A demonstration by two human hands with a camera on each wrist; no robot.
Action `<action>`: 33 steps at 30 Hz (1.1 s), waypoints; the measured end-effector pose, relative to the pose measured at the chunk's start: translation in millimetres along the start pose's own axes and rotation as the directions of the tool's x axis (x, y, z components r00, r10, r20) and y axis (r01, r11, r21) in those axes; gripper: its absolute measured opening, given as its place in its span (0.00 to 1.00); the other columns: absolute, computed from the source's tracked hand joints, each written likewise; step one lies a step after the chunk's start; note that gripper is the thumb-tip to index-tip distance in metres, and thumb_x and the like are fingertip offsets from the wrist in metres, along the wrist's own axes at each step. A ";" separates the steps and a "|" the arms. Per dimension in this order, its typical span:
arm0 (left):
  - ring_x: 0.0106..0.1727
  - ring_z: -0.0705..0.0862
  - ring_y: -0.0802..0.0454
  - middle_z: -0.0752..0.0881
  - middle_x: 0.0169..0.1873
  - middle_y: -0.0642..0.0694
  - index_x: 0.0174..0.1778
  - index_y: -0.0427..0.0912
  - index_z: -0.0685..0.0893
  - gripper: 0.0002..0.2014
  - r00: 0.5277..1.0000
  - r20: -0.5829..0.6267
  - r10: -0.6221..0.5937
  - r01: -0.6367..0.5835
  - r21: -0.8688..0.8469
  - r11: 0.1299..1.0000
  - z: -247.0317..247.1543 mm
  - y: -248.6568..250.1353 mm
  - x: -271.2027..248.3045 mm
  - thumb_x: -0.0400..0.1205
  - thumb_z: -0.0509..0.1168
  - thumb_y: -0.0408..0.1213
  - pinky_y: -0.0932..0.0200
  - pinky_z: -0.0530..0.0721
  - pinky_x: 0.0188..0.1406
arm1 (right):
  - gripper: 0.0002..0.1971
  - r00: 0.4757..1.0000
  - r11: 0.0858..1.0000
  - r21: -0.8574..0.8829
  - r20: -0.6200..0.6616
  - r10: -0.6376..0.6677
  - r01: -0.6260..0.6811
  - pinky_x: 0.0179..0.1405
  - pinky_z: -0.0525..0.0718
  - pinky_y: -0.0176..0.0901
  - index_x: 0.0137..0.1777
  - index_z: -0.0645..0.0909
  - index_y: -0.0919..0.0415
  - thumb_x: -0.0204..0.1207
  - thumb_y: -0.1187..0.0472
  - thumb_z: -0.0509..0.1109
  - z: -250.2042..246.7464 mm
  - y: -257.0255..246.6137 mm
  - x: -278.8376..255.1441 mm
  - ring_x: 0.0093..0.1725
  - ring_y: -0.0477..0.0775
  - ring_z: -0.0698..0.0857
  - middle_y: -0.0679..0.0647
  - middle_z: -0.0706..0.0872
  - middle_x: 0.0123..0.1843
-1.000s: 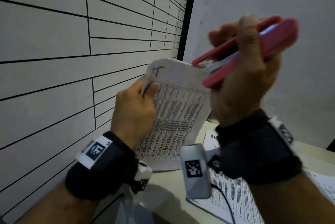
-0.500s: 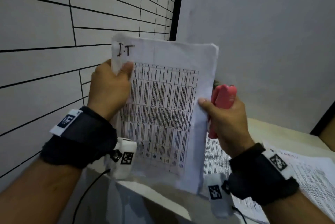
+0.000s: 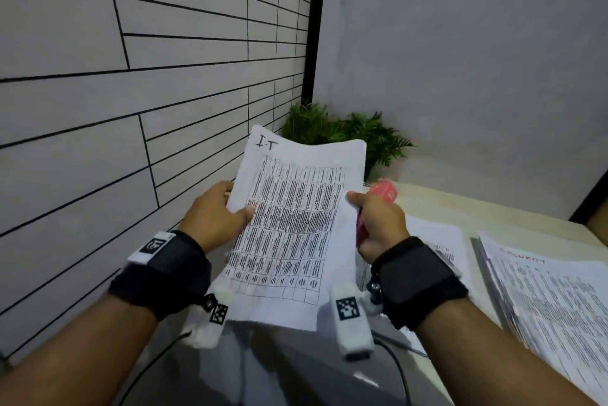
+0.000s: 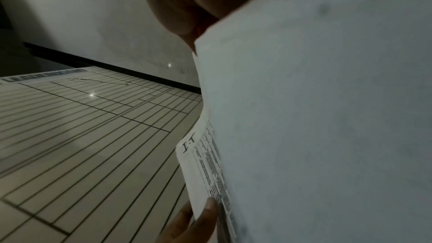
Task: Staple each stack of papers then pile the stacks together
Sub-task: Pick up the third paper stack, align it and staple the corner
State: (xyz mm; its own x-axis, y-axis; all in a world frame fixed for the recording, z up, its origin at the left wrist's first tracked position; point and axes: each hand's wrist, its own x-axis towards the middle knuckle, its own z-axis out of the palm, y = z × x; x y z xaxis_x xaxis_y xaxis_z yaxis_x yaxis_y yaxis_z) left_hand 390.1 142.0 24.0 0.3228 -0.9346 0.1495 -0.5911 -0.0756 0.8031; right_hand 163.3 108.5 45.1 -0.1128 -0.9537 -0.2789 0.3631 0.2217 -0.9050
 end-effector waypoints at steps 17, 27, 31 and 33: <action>0.68 0.79 0.48 0.80 0.70 0.44 0.74 0.44 0.73 0.29 0.986 0.165 -0.018 -0.037 0.321 0.946 4.1 -20.2 16.1 0.76 0.63 0.22 0.63 0.74 0.60 | 0.07 0.979 0.927 -0.319 -0.115 0.169 -0.198 0.16 0.73 0.32 0.38 0.73 0.68 0.73 0.79 0.63 10.8 36.0 36.9 0.23 0.55 0.73 0.62 0.74 0.29; 0.70 0.78 0.48 0.77 0.73 0.46 0.72 0.48 0.75 0.25 0.976 0.217 0.018 -0.122 0.474 0.872 9.4 -17.9 13.5 0.78 0.69 0.45 0.52 0.74 0.71 | 0.07 0.987 0.928 -0.371 -0.137 -0.090 0.033 0.36 0.88 0.61 0.31 0.75 0.63 0.59 0.61 0.69 13.6 52.3 46.9 0.34 0.66 0.85 0.69 0.85 0.37; 0.73 0.75 0.51 0.76 0.74 0.51 0.74 0.52 0.73 0.26 0.929 0.357 0.102 -0.259 0.427 0.866 29.1 17.4 -3.7 0.79 0.67 0.49 0.55 0.72 0.69 | 0.12 0.965 0.863 -0.471 -0.084 -0.247 0.180 0.45 0.88 0.58 0.39 0.77 0.60 0.57 0.56 0.70 5.4 32.9 34.9 0.39 0.65 0.84 0.64 0.82 0.47; 0.69 0.79 0.54 0.79 0.71 0.54 0.73 0.53 0.74 0.25 0.898 0.408 0.168 -0.326 0.358 0.875 43.3 38.5 -12.9 0.79 0.67 0.51 0.57 0.75 0.65 | 0.08 0.965 0.837 -0.503 -0.025 -0.262 0.214 0.40 0.82 0.54 0.37 0.74 0.59 0.64 0.60 0.72 -3.9 13.6 18.0 0.37 0.61 0.79 0.59 0.78 0.37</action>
State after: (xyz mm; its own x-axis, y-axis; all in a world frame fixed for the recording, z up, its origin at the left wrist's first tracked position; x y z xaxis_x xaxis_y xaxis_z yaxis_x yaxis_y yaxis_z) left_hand 331.2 136.1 28.1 -0.1107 -0.9933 0.0339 -0.8870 0.1142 0.4474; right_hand 162.6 95.2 26.5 -0.2272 -0.9730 -0.0402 -0.1852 0.0837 -0.9791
